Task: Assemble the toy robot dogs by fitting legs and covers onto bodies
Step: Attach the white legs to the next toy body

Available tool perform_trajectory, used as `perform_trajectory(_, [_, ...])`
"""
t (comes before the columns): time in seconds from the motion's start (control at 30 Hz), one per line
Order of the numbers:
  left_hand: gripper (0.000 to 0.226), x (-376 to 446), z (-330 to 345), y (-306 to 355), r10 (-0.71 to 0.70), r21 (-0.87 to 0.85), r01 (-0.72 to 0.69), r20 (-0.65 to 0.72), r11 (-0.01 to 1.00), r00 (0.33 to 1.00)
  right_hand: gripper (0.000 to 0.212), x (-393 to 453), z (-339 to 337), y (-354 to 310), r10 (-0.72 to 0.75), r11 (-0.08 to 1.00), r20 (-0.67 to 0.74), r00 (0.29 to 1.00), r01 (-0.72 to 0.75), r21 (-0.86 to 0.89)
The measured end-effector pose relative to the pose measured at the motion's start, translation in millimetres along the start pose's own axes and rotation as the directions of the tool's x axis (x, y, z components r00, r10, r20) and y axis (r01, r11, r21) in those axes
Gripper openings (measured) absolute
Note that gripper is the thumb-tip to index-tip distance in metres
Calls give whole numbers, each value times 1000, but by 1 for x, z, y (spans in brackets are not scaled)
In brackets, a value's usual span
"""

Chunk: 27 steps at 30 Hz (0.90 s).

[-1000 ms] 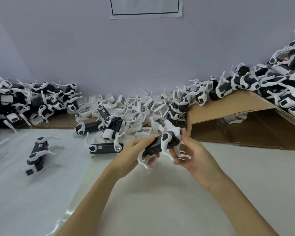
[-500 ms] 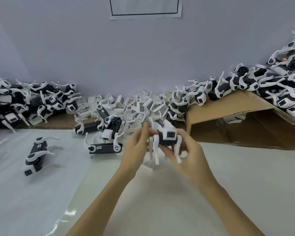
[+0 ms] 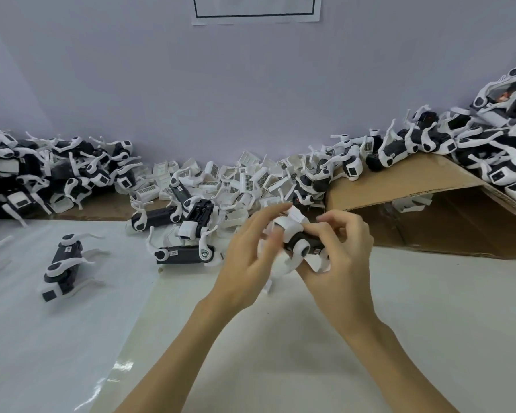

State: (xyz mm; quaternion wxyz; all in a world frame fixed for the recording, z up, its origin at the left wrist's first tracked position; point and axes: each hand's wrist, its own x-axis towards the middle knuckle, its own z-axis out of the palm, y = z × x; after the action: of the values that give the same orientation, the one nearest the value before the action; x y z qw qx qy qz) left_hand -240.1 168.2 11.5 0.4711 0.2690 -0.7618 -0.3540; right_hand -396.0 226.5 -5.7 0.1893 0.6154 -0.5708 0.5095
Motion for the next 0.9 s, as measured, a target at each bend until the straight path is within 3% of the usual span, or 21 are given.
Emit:
perform_trajectory(0.07, [53,1,-2,-1,40,151,-48,54,987,998,35,1,-1,2,-31,999,19,999,31,34])
perform_trajectory(0.13, [46,1,-1,-2,40,141,-47,57,989,998,37,1,0,3,-18,991,67,998,10,132])
perform_trajectory(0.2, [43,2,-5,-4,26,66,-28,40,997,999,53,3,-2,7,79,940,211,974,-143,309])
perform_trajectory(0.27, [53,3,-16,-10,-23,-86,29,74,996,997,78,10,-9,14,164,745,467,869,-420,519])
perform_trajectory(0.3, [58,5,-24,-14,-49,-156,66,110,986,993,81,14,-13,20,173,637,565,806,-530,561])
perform_trajectory(0.33, [62,6,-30,-18,-86,-205,115,147,972,985,76,17,-16,26,168,582,627,761,-590,560])
perform_trajectory(0.37, [64,6,-34,-22,-126,-233,166,177,958,976,70,19,-18,30,168,594,650,741,-602,533])
perform_trajectory(0.43, [58,6,-34,-27,-183,-250,226,185,942,966,63,18,-17,35,198,642,641,742,-592,487])
perform_trajectory(0.53, [44,6,-20,-29,-168,-315,157,-10,936,986,68,11,-9,29,174,661,569,804,-524,537])
perform_trajectory(0.6, [64,6,-12,-25,-143,-360,69,-181,930,973,71,5,-2,22,94,751,479,873,-378,542])
perform_trajectory(0.7, [78,6,-10,-19,-232,-481,41,-344,876,910,73,-4,9,12,18,839,389,921,-225,495])
perform_trajectory(0.83, [85,6,-14,-14,-411,-586,111,-408,802,815,79,-8,11,4,14,812,465,885,-281,511])
perform_trajectory(0.9, [88,7,-15,-11,-455,-622,140,-384,770,803,76,-8,10,4,24,822,435,900,-266,504])
